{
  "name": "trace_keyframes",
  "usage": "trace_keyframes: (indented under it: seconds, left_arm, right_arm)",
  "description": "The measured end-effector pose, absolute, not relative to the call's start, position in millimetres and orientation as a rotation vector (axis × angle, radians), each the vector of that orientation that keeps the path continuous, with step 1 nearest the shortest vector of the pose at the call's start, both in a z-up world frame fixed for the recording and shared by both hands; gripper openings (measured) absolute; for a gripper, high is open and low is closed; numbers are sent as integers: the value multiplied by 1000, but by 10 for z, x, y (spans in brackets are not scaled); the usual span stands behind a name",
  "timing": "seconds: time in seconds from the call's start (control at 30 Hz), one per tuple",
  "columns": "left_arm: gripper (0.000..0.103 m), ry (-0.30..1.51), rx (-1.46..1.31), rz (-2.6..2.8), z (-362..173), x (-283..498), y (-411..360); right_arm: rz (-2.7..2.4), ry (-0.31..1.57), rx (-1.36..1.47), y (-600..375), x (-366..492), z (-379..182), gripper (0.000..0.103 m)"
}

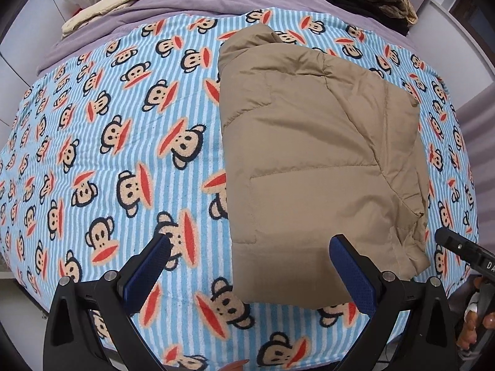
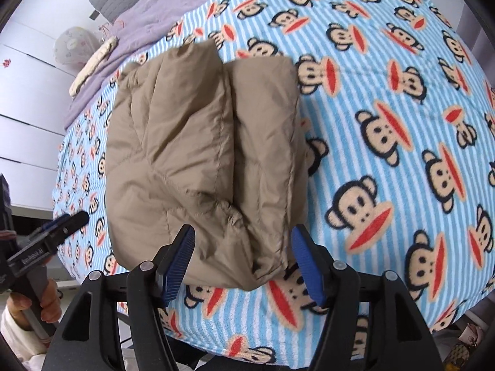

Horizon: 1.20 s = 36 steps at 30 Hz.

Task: Fold large clothes

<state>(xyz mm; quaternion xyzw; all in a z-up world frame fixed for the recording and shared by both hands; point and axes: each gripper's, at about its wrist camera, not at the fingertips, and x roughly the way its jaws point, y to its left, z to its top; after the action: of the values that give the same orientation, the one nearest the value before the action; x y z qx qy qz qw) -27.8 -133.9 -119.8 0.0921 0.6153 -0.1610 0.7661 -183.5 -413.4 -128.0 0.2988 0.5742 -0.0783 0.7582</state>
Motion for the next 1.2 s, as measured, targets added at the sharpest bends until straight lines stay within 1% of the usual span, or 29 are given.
trace_keyframes:
  seconds: [0.03,0.07,0.17,0.23,0.3,0.37,0.47,0.57,0.73,0.87,0.97,1.03,1.07,1.1,1.13,1.2]
  left_arm:
    - [103,1336,205,-343,-1219,-257,-1337]
    - [103,1332,212,-341,-1240,-233,-1340]
    - [103,1329,198,-366,-1318,-103,-1329]
    - [103,1367,139,-394,-1429,44,-1293]
    - [103,1424,48,-433,-1587,222,-1242]
    - [103,1483,-77,-493,-1767,401,-1177]
    - [103,1555,-268,-600,-2057,630,-1133]
    - [103,1588,-360,-679,-2284,791,-1168]
    - [103,1639,-404,-768,-2533,900,-1301]
    - [103,1693,-468,-799,-2724,945,-1380]
    - [103,1687,-484,-804,-2733,924,-1464]
    - [102,1660,-456,-816,-2655,873,-1535]
    - [100,1642,-439,-821,-2601,850,-1553]
    - [95,1628,-428,-828,-2547,831,-1555]
    - [90,1620,-429,-837,-2501,825,-1544]
    - [86,1608,-442,-858,-2414,829,-1504]
  right_arm:
    - [-175,1243,659,-4196,-1837,-1269,73]
    - [-176,1231,672,-4236,-1823,-1269,80]
    - [-170,1200,707,-4371,-1792,-1282,80]
    - [-147,1189,737,-4448,-1742,-1332,84]
    - [-125,1185,787,-4473,-1623,-1433,102]
    - [-111,1163,853,-4562,-1557,-1546,103]
    - [-70,1165,935,-4688,-1419,-1739,103]
    - [-6,1203,966,-4751,-1239,-1944,103]
    - [101,1272,979,-4754,-918,-2320,103]
    - [201,1274,1089,-4712,-716,-2635,103]
    - [216,1257,1196,-4655,-624,-2798,103]
    - [206,1246,1236,-4597,-591,-2826,101]
    - [204,1245,1244,-4558,-580,-2819,96]
    - [204,1243,1245,-4529,-573,-2800,86]
    - [201,1236,1248,-4510,-576,-2769,82]
    - [198,1217,1251,-4477,-591,-2683,72]
